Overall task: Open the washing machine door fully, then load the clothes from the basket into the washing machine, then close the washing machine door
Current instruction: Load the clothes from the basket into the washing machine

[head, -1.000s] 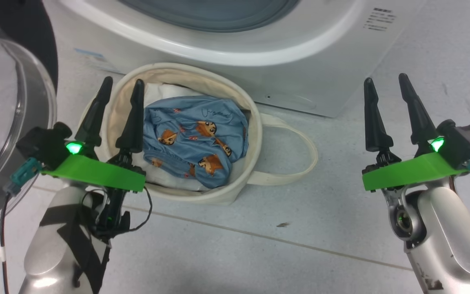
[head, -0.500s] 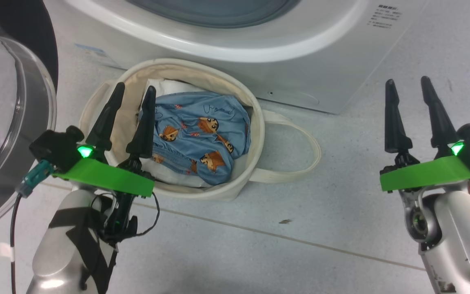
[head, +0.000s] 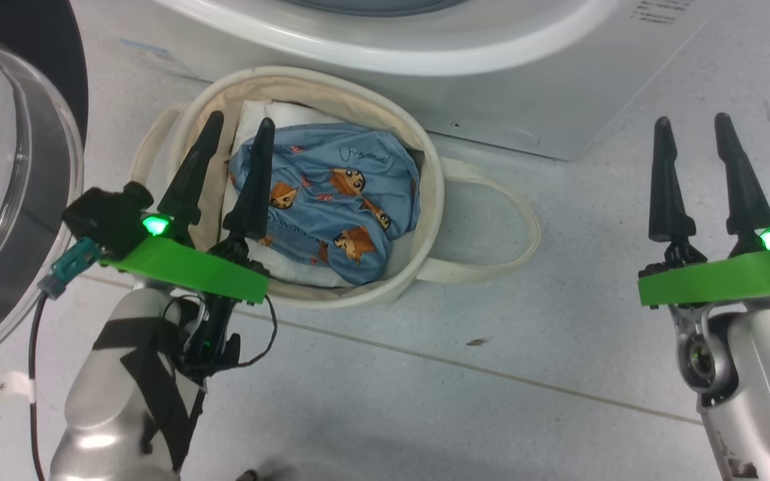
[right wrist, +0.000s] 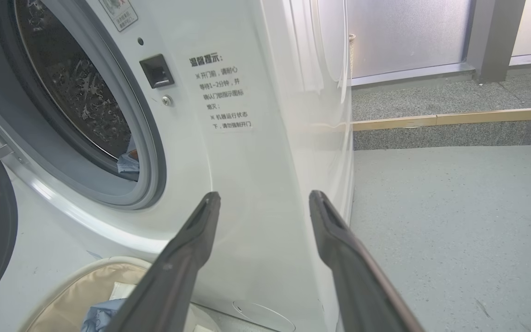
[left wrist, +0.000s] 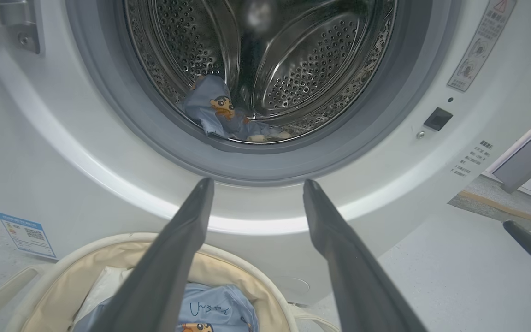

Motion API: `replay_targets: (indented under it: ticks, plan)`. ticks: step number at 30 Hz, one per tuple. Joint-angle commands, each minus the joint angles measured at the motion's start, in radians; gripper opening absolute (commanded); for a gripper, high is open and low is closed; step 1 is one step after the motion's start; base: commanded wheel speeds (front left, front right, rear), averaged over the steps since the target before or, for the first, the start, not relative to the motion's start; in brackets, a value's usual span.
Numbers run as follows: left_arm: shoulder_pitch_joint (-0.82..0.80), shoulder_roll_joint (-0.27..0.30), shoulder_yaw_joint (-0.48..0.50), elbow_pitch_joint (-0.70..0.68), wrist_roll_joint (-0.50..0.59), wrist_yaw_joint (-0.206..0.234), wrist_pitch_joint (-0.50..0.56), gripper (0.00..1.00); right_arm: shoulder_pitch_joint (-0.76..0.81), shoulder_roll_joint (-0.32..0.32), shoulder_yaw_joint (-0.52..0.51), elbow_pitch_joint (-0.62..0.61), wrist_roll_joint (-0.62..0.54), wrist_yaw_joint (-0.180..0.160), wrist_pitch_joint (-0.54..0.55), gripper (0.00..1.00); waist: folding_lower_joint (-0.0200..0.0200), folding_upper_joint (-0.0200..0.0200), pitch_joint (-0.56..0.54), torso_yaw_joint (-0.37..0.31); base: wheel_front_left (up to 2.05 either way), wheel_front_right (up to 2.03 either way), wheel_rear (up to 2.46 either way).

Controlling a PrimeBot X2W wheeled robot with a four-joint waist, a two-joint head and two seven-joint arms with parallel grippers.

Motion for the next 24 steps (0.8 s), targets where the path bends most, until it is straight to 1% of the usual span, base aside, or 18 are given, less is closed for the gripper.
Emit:
replay_targets:
  ticks: [1,6,13,24]
  plan:
    - [-0.019,0.029,0.025,-0.021,-0.005,-0.006,-0.006,1.00,0.040,0.000,0.012,-0.037,-0.013,0.000,-0.012,1.00,-0.0001,-0.0001,0.007,0.004,0.00,0.00,0.00]
    - [-0.052,0.025,-0.004,0.007,-0.021,-0.006,-0.006,1.00,0.062,-0.005,-0.003,-0.057,-0.022,0.000,-0.012,1.00,-0.0001,-0.0001,0.043,0.011,0.00,0.00,0.00]
    - [-0.102,0.023,-0.035,0.051,-0.051,-0.006,-0.006,1.00,0.047,-0.010,-0.021,-0.088,-0.039,0.000,-0.012,1.00,-0.0001,-0.0001,0.106,0.009,0.00,0.00,0.00]
    - [-0.179,0.047,-0.085,0.184,-0.101,-0.006,-0.006,1.00,0.004,-0.004,-0.021,-0.082,-0.061,0.000,-0.007,1.00,-0.0001,-0.0001,0.169,-0.028,0.00,0.00,0.00]
